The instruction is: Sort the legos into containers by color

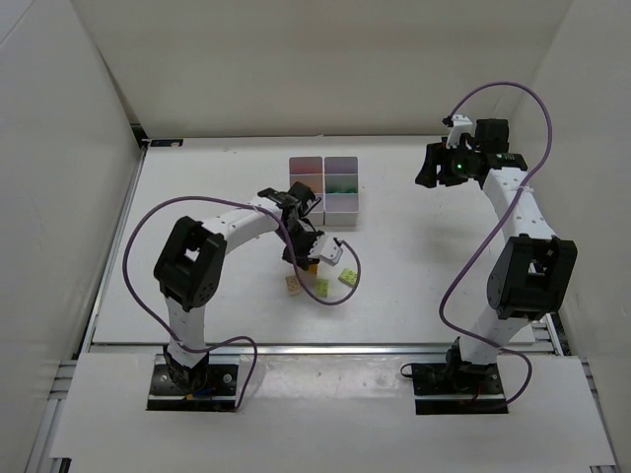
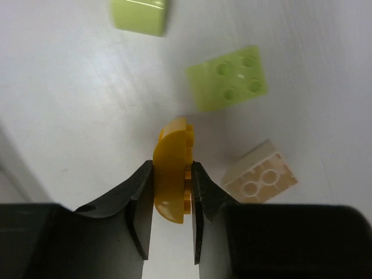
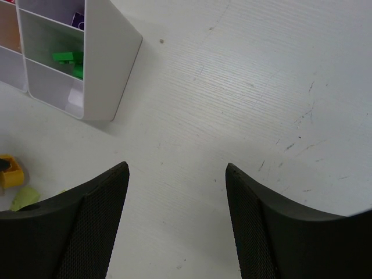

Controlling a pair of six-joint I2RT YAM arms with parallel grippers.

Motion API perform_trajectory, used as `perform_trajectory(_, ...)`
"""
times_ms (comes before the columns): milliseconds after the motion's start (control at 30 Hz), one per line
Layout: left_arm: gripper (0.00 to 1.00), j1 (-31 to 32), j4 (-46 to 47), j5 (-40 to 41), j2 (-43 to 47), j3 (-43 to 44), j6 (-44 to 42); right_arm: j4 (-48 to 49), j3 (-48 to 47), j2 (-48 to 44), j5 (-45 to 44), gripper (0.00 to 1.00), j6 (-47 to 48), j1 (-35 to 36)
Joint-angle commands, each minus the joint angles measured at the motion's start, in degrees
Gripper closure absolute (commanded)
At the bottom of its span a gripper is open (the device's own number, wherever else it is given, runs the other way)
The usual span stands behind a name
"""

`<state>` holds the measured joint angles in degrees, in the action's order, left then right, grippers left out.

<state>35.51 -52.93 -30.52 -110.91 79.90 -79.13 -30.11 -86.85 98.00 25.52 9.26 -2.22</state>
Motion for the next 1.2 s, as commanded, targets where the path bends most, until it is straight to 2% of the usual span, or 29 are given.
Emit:
perform_trajectory(0,0.90,-1.2,0.6,-0.9,3.8,7.0,6.6,1.5,-2.3,0.2,1.3,0.29,-0.4,-0.1)
perform_trajectory(167,0.84,-4.0,0.5,1.4,2.8,16.7,13.3,1.9,-2.8,0.4,2.3,0.29,-1.1,0.1)
perform_trajectory(500,0.90,-11.7,-4.9,1.5,-7.0,36.5,17.5,2.1,-4.0,1.1,3.5,0.29,-1.3,0.4)
perform_trajectory(767,0.90,-13.9,-8.2,2.8,-16.1,51.0,21.2,2.4,-4.3,1.5,3.9,0.29,-1.3,0.4)
perform_trajectory(1167,0.90,-14.0,-9.6,2.7,-19.1,55.6,22.3,2.4,-4.1,1.9,4.2,0.29,-1.4,0.4)
